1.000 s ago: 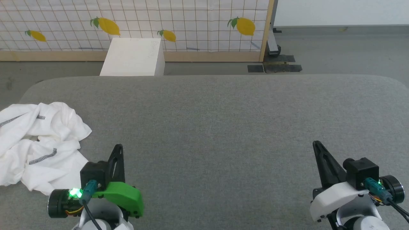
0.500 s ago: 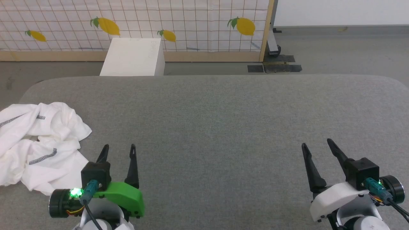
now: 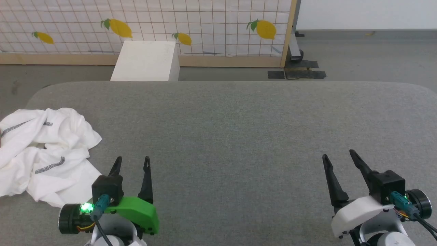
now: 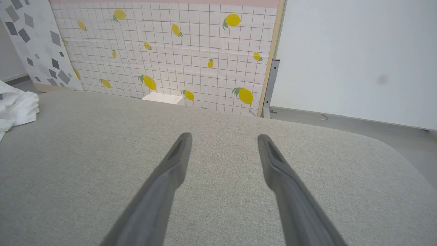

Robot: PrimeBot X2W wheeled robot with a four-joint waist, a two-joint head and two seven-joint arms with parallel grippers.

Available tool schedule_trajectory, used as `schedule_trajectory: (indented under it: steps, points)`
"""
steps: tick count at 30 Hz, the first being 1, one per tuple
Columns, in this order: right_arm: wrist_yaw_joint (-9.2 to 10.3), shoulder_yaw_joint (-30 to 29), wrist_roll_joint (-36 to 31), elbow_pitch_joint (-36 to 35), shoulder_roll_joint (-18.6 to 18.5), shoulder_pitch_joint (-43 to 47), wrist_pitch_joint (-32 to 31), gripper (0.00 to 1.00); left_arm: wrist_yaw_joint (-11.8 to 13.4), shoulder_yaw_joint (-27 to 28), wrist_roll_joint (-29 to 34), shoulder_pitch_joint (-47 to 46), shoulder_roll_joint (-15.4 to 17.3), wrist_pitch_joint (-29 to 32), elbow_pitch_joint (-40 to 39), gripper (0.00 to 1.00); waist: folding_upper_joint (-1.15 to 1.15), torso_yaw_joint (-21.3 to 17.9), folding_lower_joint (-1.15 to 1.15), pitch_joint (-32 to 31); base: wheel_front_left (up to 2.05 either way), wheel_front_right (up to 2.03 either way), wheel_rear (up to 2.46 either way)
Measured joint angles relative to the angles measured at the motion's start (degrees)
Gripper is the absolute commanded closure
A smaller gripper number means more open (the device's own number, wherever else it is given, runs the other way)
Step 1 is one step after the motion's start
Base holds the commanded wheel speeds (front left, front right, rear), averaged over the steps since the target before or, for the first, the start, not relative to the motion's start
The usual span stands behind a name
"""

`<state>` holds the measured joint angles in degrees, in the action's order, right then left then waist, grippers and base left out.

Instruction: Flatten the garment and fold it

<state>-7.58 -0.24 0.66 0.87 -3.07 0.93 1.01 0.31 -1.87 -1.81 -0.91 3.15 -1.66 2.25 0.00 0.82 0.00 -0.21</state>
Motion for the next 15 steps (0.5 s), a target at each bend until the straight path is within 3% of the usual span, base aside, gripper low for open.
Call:
schedule_trajectory:
  steps: [15]
  points:
    - [0.0,0.1,0.9,1.0,0.0,0.0,1.0,0.0,1.3,-0.7,-1.3,-0.4,0.3,-2.0,1.5,0.0,0.0,5.6,0.0,-0.2,0.0,0.0,0.0]
